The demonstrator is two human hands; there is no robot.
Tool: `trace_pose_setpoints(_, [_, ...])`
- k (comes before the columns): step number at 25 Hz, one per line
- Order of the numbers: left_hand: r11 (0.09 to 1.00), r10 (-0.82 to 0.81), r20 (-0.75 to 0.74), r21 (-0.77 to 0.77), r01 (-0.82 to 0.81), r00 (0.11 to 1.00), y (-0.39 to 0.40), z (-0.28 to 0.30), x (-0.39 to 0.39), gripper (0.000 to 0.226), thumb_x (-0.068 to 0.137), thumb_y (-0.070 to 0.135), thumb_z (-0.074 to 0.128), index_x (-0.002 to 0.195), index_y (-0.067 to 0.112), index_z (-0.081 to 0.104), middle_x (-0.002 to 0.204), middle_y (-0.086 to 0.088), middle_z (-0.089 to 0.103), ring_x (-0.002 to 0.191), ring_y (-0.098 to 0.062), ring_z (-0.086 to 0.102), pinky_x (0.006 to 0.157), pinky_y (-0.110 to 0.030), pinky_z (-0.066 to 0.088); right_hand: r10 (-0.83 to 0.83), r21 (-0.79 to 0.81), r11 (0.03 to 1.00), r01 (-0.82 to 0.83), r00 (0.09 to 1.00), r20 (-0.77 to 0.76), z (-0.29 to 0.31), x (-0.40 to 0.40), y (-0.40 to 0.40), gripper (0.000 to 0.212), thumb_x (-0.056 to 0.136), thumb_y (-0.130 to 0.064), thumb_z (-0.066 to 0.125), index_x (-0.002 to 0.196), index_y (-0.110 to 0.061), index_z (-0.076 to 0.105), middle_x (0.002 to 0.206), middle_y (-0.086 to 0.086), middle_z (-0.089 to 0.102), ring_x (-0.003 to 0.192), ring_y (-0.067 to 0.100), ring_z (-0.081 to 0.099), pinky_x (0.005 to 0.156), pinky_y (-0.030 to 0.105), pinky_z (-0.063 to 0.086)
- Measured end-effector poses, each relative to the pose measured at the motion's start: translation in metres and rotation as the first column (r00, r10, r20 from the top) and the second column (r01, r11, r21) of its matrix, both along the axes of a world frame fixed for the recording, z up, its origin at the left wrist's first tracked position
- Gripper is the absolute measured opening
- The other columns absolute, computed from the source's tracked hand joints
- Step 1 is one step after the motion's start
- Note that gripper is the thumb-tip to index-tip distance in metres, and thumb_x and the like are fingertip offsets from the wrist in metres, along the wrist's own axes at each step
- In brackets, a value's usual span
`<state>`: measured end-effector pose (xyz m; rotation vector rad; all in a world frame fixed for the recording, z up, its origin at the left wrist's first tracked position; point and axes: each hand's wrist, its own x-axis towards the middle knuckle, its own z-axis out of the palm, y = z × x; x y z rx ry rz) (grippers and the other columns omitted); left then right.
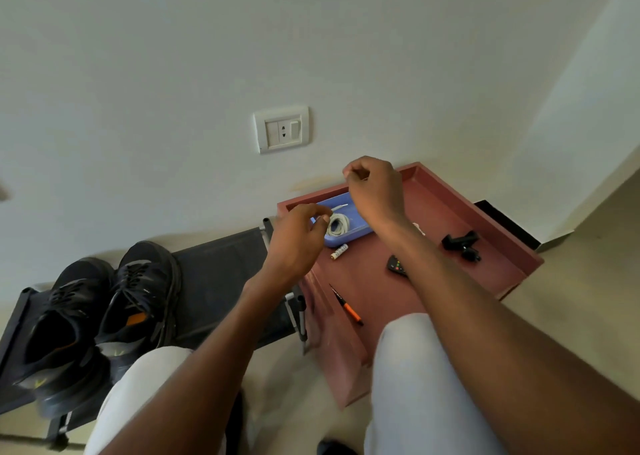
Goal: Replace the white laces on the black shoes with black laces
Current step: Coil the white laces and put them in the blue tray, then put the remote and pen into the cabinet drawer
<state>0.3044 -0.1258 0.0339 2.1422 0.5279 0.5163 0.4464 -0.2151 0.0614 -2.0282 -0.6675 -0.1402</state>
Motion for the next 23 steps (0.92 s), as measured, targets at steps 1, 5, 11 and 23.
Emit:
trace_pose_setpoints(1, [1.0,-0.008,0.006,-0.017,0.008,1.0,-0.006,0.004,-0.004,0.026,0.107,0.026,0.054,0.127,0.022,0.071,0.123,0.01,0.069,0.108,-0.005,0.06,0.087,-0.024,0.044,-0.008,-0.002,1.0,0.008,1.0,0.024,0.003,-0.004,-0.016,0.019,0.094,-0.013,0.06,0.088,-0.021,0.076,0.08,-0.014,0.071,0.076,0.004,0.067,0.066,0.017,0.047])
trace_pose_setpoints(5, [0.998,-0.063,-0.041,0.015,0.064,0.997,-0.036,0.02,-0.009,0.026,0.106,0.029,0.055,0.125,0.021,0.07,0.12,0.007,0.07,0.101,-0.002,0.067,0.08,-0.016,0.046,-0.083,-0.103,0.991,0.089,0.994,0.065,-0.016,-0.017,-0.088,0.015,0.095,-0.017,0.063,0.089,-0.023,0.075,0.084,-0.011,0.073,0.08,0.013,0.068,0.072,0.028,0.05])
trace_pose_setpoints(11, [0.887,-0.257,-0.459,0.239,0.396,0.851,-0.107,-0.004,0.01,0.041,0.1,0.033,0.058,0.139,0.021,0.058,0.137,-0.005,0.064,0.125,-0.028,0.059,0.099,-0.038,0.05,-0.301,-0.248,0.912,0.326,0.944,0.131,-0.078,-0.049,-0.17,0.007,0.094,-0.023,0.065,0.089,-0.019,0.067,0.091,0.006,0.074,0.085,0.035,0.067,0.067,0.038,0.047])
trace_pose_setpoints(23, [0.667,-0.315,-0.666,0.352,0.657,0.676,-0.176,-0.118,0.001,0.086,0.099,0.045,0.058,0.166,0.021,0.01,0.175,-0.001,0.0,0.161,-0.023,0.009,0.127,-0.042,0.024,-0.057,-0.865,0.461,-0.199,0.966,-0.252,-0.196,-0.052,-0.255,0.069,0.094,-0.037,0.061,0.157,-0.037,0.034,0.153,0.001,0.045,0.135,0.031,0.045,0.104,0.051,0.047])
